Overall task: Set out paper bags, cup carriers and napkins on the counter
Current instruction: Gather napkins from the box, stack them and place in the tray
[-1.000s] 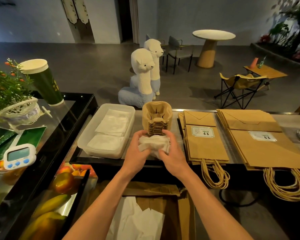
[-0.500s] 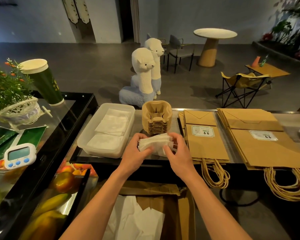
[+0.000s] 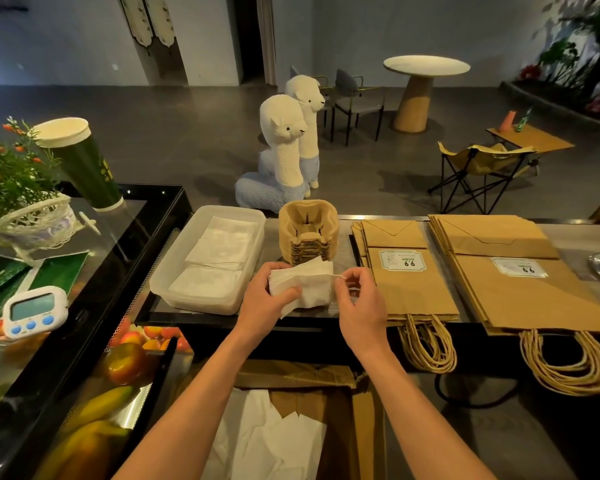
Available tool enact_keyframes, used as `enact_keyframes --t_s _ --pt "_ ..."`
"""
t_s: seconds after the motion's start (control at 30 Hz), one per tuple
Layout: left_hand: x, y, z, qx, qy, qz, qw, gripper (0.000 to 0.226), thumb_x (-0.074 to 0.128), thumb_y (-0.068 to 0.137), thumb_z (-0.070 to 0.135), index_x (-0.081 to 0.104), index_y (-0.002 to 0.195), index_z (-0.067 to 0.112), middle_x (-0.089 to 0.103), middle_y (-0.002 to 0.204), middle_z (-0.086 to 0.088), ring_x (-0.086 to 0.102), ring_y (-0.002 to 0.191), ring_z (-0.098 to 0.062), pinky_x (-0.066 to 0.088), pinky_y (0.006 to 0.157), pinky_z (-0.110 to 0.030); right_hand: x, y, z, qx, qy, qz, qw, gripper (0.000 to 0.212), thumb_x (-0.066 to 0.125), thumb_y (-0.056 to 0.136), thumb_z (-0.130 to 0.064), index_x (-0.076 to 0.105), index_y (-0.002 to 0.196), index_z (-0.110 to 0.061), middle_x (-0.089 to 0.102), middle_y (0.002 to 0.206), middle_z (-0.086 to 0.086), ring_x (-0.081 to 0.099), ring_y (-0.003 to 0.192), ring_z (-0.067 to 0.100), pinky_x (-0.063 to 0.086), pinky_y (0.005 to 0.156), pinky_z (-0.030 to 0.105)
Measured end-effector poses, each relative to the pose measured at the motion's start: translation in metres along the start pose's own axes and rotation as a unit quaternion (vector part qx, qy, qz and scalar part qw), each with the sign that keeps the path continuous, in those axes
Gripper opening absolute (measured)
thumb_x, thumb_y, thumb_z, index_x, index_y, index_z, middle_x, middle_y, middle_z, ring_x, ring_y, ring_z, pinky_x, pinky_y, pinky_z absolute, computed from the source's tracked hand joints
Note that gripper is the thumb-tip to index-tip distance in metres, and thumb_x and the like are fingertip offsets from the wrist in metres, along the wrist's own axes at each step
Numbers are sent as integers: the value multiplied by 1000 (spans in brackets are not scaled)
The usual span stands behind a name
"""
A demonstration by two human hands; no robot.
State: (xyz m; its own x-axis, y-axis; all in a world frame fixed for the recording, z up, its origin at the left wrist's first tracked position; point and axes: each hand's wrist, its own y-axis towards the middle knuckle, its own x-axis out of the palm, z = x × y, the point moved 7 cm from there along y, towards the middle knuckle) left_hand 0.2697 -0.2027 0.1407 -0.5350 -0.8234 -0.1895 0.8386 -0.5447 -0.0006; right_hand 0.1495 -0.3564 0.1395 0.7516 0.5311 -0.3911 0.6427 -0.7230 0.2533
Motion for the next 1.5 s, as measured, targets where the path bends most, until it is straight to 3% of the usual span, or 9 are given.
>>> enact_keyframes --t_s 0.27,0.37,0.57,0.77,0.87,1.03,1.17,1.37,1.5 --pt "-4 5 -8 -34 -24 12 999 35 77 89 16 60 115 29 64 116 3 62 109 -18 59 90 -40 -25 10 -18 -19 34 101 994 16 50 106 -28 57 119 -21 61 99 -13 63 92 5 54 67 18" --pt "-5 6 -9 -41 -33 26 998 33 76 90 18 58 113 34 62 116 5 60 109 -17 58 88 -37 -33 9 -34 -60 50 118 990 18 51 106 -23 62 119 -20 64 104 -9 61 96 3 52 72 16" --pt "-4 11 -9 -51 -45 28 997 33 77 90 19 56 108 37 62 115 6 60 108 -14 55 82 -29 -26 4 -70 -117 97 56 987 16 54 104 -19 64 116 -20 67 103 -12 64 96 5 54 72 17" --pt "-4 7 1 -33 -87 11 996 44 79 83 24 55 121 26 62 118 2 61 110 -14 52 78 -23 -13 3 -88 -20 253 -3 967 16 57 102 -21 71 107 -26 70 92 -15 64 89 4 54 65 20" --pt "-4 2 6 -14 -106 17 994 26 69 96 20 53 112 33 61 115 7 60 106 -7 49 82 -20 -6 4 -86 26 316 -35 948 15 59 101 -22 73 107 -22 71 94 -11 65 90 5 53 65 18" --pt "-7 3 -2 -26 -122 21 992 15 59 102 19 58 114 28 67 114 5 65 108 -11 55 79 -22 14 7 -57 38 163 -100 981 17 64 98 -28 69 114 -24 68 104 -12 64 101 8 56 71 19" --pt "-5 7 -6 -66 -103 9 992 25 66 99 27 58 123 27 69 116 1 68 109 -16 59 73 -26 20 6 -33 43 38 -116 992 31 65 97 -32 62 126 -24 63 110 -12 60 98 1 53 72 15" --pt "-6 4 -6 -80 -97 -22 992 44 68 79 44 60 119 30 71 113 0 69 106 -19 61 80 -36 24 8 -23 61 32 -130 989 47 70 93 -36 51 136 -28 52 128 -10 52 115 8 52 84 22" --pt "-5 5 -7 -82 -95 -34 992 32 69 93 39 60 121 28 71 113 0 69 109 -21 58 93 -47 34 6 -15 130 107 -194 966 59 67 96 -35 38 148 -33 49 133 -11 50 120 12 47 78 17"
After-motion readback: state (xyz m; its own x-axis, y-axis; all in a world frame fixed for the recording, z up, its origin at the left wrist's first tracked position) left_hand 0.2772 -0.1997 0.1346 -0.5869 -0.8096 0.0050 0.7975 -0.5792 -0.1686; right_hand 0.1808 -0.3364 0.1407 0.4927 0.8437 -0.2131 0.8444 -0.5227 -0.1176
